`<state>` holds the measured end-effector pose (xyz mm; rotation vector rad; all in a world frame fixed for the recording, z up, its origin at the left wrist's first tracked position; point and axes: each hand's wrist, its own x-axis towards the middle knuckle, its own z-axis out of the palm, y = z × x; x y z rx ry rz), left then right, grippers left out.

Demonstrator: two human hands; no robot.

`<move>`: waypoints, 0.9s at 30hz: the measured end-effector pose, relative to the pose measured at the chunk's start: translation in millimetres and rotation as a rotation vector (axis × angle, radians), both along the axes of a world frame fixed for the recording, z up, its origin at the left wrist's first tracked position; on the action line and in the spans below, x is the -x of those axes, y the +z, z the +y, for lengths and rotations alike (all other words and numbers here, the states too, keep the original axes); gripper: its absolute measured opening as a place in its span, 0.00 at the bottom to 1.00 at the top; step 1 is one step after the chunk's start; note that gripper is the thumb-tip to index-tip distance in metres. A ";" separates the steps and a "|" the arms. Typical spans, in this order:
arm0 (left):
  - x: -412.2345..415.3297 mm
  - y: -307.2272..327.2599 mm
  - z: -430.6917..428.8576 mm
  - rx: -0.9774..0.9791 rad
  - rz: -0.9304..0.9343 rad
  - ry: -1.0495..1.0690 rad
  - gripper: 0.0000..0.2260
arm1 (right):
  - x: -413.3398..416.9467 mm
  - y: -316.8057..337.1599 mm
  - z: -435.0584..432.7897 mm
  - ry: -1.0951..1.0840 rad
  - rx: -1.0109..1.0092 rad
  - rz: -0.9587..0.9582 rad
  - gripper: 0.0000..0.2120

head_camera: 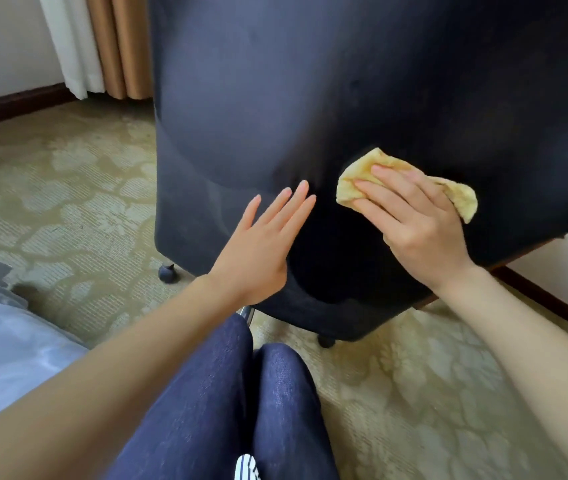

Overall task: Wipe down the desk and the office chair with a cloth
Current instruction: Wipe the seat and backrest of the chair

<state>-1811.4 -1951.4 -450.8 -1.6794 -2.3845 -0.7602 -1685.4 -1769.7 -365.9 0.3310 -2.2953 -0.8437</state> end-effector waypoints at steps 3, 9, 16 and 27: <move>7.4 -2.3 -16.0 -0.059 -0.064 0.068 0.39 | 34.2 14.7 -18.6 0.074 0.004 0.096 0.10; 41.2 -8.5 -35.4 -0.131 -0.233 0.313 0.41 | 105.9 17.5 -58.9 0.118 0.032 0.252 0.12; 81.9 -15.4 -41.9 -0.184 -0.278 0.427 0.44 | 143.2 -46.0 -73.5 0.086 0.019 0.058 0.15; 92.0 -20.4 -29.6 -0.088 -0.226 0.340 0.46 | 73.0 -114.7 -31.7 -0.039 -0.237 -0.445 0.19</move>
